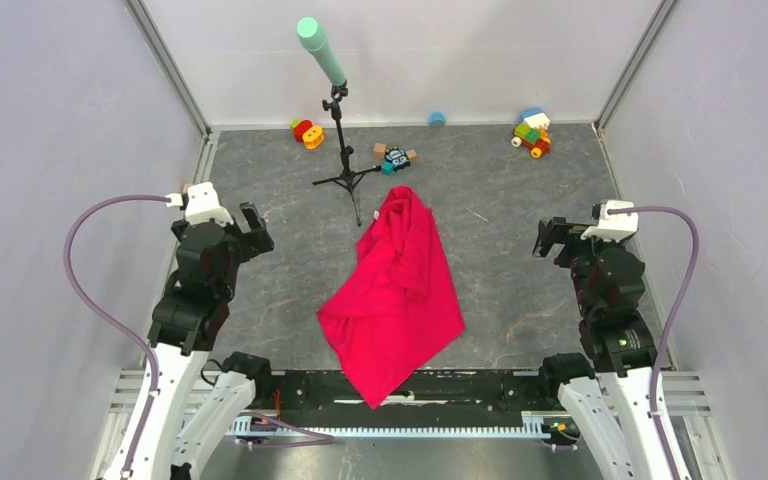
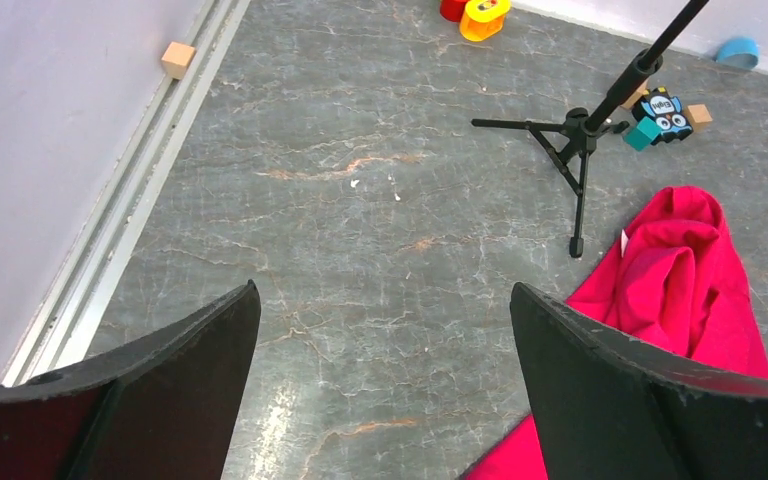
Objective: Pin the brooch onto the clothing
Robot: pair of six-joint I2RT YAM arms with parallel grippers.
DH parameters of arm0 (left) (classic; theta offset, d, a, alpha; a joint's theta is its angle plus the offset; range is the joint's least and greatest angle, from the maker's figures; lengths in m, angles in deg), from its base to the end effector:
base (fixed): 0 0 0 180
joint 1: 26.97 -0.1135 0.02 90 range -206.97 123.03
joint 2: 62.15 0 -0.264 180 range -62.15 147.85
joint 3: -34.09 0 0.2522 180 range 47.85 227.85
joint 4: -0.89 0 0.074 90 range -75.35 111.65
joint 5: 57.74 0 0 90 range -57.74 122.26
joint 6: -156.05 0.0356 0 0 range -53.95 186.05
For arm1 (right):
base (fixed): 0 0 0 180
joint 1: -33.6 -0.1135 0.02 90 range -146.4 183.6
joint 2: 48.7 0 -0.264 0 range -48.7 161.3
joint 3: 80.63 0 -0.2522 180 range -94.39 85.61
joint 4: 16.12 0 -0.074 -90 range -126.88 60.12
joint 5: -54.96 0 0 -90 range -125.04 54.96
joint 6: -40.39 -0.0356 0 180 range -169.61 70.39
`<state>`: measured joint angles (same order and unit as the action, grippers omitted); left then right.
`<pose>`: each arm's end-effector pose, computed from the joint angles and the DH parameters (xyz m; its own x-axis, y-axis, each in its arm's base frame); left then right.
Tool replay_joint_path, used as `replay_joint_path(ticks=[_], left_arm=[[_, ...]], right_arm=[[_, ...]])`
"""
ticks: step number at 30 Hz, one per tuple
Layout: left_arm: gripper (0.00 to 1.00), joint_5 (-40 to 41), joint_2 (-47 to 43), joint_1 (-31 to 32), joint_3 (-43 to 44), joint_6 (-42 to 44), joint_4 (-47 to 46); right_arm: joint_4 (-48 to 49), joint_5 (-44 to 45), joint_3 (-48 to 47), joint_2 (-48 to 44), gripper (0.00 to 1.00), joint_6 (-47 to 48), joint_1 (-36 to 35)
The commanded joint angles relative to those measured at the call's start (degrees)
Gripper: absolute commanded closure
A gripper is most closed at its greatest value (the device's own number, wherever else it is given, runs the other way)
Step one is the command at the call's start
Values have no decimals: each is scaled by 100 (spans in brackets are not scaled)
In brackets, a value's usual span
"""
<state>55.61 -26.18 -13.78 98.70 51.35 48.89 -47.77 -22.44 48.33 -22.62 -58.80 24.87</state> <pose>0.1282 -0.0155 0.3541 -0.2730 -0.1753 -0.9459 -0.2314 0.9663 -0.1123 0.1193 0.0105 0.3233 -0.1031 0.1419 -0.9845 0.0836 0.9875 0.1335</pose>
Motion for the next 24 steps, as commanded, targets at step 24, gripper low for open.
replay_joint_path(ticks=[24], left_arm=[[0,-1390,1257,2319,-1826,-2205,-1975]], right_arm=[[1369,-2989,1218,1357,7,-270,-19]])
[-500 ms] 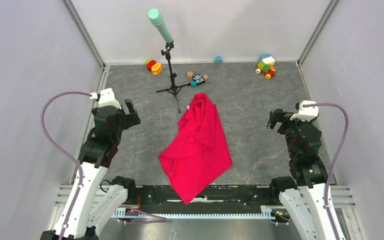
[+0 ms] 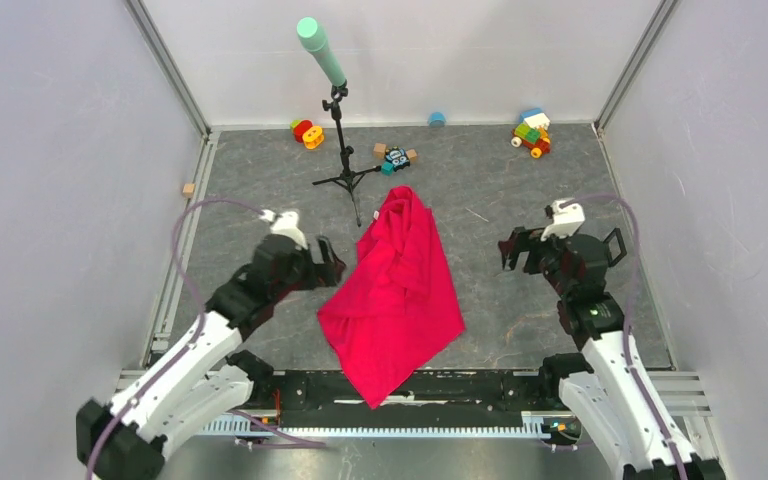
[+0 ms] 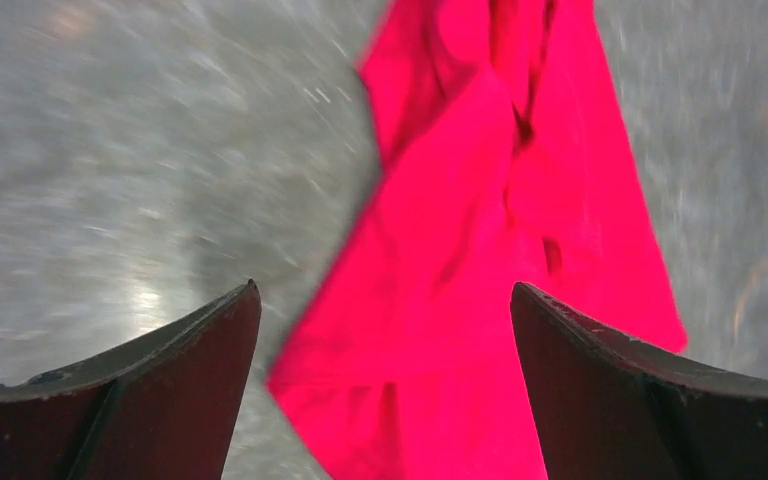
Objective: Pin the brooch onto the clothing
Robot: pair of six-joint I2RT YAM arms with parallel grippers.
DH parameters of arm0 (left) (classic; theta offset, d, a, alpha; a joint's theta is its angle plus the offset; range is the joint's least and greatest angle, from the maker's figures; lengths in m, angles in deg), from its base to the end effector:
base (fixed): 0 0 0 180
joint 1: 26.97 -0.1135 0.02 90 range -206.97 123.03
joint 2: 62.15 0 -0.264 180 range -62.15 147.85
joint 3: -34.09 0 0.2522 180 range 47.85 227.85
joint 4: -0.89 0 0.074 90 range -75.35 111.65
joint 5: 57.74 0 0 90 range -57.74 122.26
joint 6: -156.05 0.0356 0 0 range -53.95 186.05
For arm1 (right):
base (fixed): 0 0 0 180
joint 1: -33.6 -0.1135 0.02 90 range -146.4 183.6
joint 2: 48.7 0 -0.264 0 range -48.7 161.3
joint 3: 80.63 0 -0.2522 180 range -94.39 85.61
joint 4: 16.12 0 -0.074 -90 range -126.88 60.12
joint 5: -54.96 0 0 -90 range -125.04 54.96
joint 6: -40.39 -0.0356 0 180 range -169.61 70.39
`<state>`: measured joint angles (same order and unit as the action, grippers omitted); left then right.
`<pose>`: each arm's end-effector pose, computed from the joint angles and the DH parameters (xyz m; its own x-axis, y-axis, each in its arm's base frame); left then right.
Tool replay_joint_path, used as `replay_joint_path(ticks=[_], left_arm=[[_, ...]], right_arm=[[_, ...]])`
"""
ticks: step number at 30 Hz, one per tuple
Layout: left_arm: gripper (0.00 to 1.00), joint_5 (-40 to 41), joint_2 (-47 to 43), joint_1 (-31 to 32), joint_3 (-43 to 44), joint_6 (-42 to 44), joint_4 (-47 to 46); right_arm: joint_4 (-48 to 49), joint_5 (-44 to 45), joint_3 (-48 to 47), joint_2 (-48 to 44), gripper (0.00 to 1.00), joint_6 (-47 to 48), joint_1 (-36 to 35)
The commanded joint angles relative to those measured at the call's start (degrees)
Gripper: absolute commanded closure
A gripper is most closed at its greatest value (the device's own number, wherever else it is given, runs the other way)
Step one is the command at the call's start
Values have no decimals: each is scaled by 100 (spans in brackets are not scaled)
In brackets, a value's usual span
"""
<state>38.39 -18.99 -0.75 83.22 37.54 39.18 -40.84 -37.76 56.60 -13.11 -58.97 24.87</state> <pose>0.1548 -0.0720 0.2618 -0.5925 -0.2372 -0.7698 0.0859 0.9316 -0.3532 0.1579 0.0260 0.2656 -0.3258 0.1143 -0.9385 -0.1453 0.9748 0.1692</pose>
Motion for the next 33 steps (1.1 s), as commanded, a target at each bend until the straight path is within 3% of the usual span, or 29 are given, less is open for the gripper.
replay_joint_path(ticks=[1,4,8,12,14,18,21,27,33], left_arm=[[0,333,723,1283,-359,-927,-1247],[0,556,1365,1961,-541,-1172,-1854],[0,1039,2171,2796,-412,-1203,-2096],[14,1777,2756,3592,-68,-1034,-2120],[15,2137,2994,3896,80,-944,-2120],[20,2530,3470,4158,424,-881,-2093],[33,2734,3751,4278,619,-778,-2145],[46,2891,4218,4312,837,-747,-2112],[49,2844,4631,4345,936,-812,-2134]], right_arm=[[823,-1651,522,548,8,-328,-35],[1060,-2016,772,993,12,-490,-225],[1351,-1614,911,1411,14,-637,-899],[1965,-1412,1178,1764,20,-1062,-1398],[2228,-1377,1220,1968,23,-1169,-1559],[2226,-1025,892,2520,29,-1069,-1961],[2320,-853,758,2786,32,-1107,-2219],[2543,-764,748,2999,37,-1158,-2432],[2373,-348,854,2892,37,-1146,-2440]])
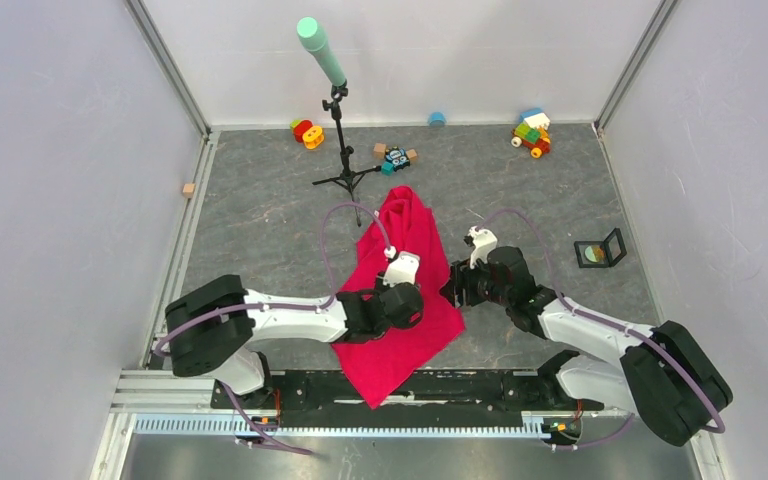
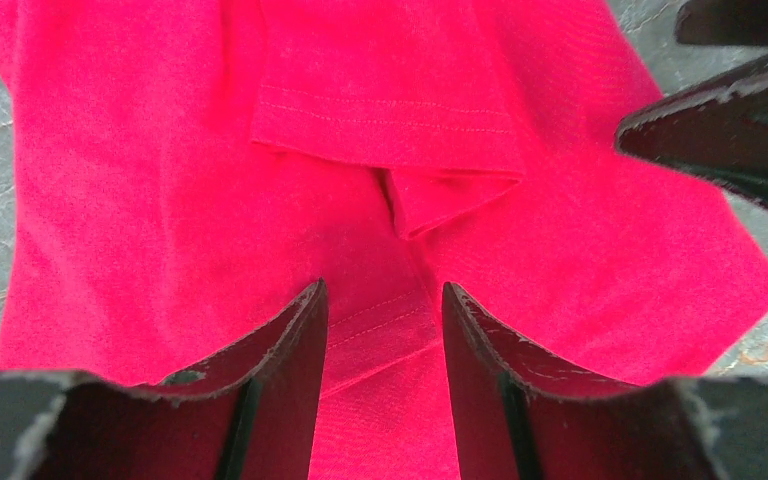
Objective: Pin the brooch onto the clothing
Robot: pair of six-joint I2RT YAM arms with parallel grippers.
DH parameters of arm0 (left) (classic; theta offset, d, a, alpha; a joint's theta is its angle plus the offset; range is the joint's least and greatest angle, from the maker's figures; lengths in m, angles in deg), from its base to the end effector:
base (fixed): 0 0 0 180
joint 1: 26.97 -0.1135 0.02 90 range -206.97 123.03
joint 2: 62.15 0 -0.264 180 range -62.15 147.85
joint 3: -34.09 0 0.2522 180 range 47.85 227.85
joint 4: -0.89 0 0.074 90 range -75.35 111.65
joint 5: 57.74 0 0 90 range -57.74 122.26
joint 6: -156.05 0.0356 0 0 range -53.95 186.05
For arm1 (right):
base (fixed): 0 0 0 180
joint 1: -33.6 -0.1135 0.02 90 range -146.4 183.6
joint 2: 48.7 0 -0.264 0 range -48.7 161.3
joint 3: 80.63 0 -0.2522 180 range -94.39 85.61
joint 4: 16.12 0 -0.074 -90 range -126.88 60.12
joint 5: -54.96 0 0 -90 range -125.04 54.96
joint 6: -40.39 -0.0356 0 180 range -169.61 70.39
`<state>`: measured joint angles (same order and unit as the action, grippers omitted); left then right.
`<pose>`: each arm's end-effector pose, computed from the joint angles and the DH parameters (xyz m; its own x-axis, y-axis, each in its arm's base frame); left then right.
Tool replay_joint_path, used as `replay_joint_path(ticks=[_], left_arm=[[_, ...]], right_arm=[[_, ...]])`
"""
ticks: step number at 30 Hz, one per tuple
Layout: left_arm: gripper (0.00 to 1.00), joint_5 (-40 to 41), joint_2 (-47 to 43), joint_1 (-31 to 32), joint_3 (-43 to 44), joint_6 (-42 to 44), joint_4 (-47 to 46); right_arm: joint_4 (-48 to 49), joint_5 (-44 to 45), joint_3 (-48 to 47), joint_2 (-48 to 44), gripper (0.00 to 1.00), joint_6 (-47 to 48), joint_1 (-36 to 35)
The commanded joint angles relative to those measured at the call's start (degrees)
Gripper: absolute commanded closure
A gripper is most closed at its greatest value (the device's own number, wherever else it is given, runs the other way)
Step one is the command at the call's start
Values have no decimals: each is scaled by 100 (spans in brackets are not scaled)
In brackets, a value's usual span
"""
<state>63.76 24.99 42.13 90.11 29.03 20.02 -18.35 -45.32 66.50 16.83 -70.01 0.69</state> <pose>0.1206 -0.2638 0.1666 -0.6268 0.2024 -0.7524 0.3757 0.9245 -0.0643 0.1749 0.1207 0.1553 -0.6793 -0.0311 -0.7332 -0.4489 0.8080 0.3816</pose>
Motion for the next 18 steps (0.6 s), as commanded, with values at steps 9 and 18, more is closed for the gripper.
replay_joint_path(ticks=[9,18], left_arm=[[54,434,704,57,345,-305,145],[59,391,-114,56,71,-477,210]], right_arm=[[-67,712,31,-408,36,-28,-23],[-47,495,-128,-228,35,39,-37]])
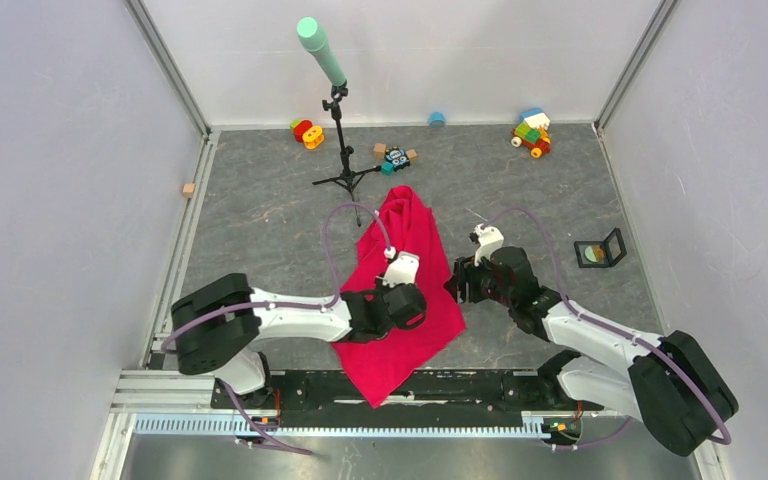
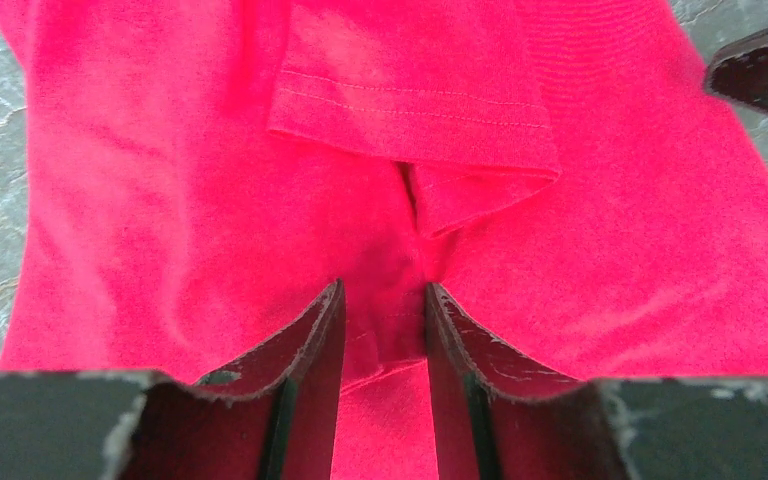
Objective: Pin the brooch onto the clothing
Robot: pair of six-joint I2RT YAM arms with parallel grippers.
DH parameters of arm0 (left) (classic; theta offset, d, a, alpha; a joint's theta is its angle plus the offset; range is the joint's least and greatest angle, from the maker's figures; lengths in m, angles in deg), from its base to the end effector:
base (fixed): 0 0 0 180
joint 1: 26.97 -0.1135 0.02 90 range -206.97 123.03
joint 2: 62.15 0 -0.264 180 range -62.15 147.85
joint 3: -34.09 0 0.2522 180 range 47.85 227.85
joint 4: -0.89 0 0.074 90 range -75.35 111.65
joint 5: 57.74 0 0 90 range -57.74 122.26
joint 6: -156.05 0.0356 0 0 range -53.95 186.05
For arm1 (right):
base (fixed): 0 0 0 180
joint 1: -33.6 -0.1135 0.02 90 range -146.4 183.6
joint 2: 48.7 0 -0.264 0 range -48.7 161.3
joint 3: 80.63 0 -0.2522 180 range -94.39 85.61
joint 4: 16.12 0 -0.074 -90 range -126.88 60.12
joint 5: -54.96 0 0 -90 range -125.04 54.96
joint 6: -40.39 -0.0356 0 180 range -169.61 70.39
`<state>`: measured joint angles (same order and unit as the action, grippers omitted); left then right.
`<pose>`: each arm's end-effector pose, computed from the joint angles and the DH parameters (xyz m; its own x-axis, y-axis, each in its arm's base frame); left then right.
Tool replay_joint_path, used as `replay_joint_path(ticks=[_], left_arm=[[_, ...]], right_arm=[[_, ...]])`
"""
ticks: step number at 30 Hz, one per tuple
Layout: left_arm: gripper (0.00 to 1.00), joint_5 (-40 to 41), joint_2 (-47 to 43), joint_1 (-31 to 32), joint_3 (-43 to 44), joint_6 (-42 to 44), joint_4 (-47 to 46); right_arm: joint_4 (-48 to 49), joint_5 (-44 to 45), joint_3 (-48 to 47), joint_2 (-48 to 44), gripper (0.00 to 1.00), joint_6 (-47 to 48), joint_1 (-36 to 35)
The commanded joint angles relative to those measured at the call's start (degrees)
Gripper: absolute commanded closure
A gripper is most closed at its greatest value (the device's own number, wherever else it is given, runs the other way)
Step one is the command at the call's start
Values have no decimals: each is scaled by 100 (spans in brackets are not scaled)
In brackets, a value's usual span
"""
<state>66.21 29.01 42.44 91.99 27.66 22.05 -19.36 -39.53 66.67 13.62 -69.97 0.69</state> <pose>0.1229 -0.2705 0.1549 -0.6355 0.2267 -0.7381 0.3415 0.9399 -0.0053 0.1736 0.1157 0.1632 -0.6347 0.0024 -0.7727 -0.4011 0.8537 0.3321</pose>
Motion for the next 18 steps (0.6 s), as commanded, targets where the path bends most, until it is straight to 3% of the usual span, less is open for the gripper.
replay_joint_path(ticks=[1,7,18], left_arm=[[59,131,-620,24,-157,-360,-6],[66,6,-652,22,-292,-402,-86],[67,-337,-333,24,-263,-487,-360]], right_arm=[[76,-128,-188,135,35,32,-40],[219,-279,-338,411,35,33,-164],[429,-249,-605,899,34,2,-496]])
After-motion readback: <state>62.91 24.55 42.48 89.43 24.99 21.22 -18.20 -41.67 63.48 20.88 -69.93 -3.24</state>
